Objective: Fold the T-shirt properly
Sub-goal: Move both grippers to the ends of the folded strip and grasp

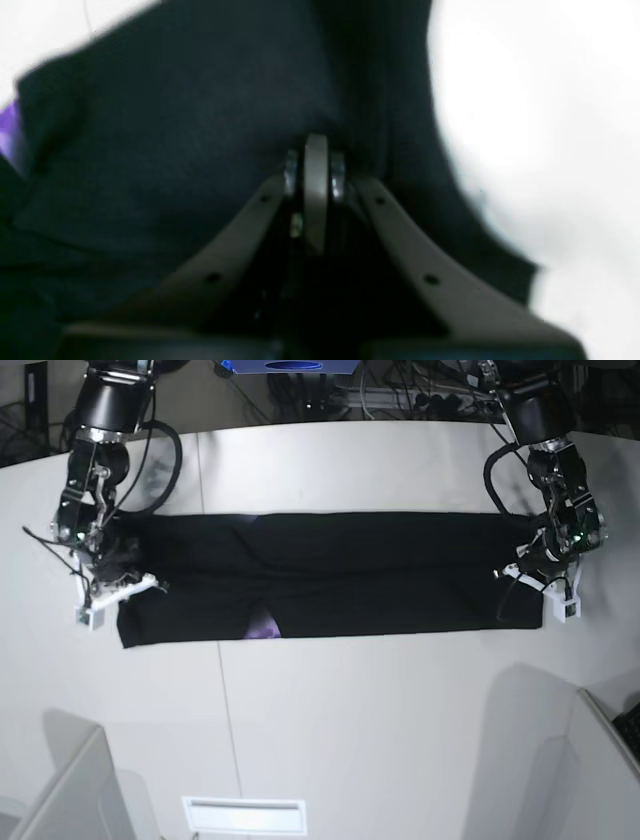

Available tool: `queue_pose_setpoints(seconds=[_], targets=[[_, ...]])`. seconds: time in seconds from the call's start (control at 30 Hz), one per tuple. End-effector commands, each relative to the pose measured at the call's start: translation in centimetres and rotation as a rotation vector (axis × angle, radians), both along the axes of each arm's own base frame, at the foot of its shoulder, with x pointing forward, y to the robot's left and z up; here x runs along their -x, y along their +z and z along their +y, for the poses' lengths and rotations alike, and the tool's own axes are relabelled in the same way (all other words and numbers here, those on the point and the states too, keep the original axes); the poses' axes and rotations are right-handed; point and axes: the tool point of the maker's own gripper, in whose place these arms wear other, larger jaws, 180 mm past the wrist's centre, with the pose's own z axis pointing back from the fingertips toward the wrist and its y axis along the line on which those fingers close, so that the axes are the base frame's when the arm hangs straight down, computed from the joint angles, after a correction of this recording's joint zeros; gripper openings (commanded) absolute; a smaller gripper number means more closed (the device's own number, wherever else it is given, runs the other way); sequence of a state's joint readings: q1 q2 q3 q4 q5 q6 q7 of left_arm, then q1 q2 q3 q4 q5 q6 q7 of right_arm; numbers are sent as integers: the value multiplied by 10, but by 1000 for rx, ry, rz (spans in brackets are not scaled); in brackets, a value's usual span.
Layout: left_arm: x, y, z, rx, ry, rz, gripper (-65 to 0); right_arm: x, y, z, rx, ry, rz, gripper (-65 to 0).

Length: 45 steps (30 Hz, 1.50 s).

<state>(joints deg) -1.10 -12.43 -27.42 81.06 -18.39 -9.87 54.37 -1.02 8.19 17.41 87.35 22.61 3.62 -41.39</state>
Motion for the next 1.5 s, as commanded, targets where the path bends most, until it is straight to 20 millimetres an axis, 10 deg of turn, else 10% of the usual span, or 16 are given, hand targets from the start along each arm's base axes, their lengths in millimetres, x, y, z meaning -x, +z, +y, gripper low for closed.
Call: queue_pose_setpoints(seconds=[0.0, 0.3, 0.6, 0.93, 1.23, 1.47], targets=[[-2, 19, 18, -41, 31, -35, -650, -16, 27, 1, 17, 16, -93, -650], [25, 116, 45, -91, 69, -194, -650, -5, 97, 43, 72, 137, -281, -650], [77, 107, 65, -5, 149, -224, -650, 26, 81, 54, 49, 142, -227, -650], [56, 68, 55, 151, 172, -300, -2, 39, 68, 66, 19, 153, -190, -650], [15, 32, 28, 262, 144, -275, -8, 47, 61, 65, 22, 153, -166, -650], [11, 3, 15, 327, 150, -209, -258, 49, 60, 64, 21, 151, -160, -650]])
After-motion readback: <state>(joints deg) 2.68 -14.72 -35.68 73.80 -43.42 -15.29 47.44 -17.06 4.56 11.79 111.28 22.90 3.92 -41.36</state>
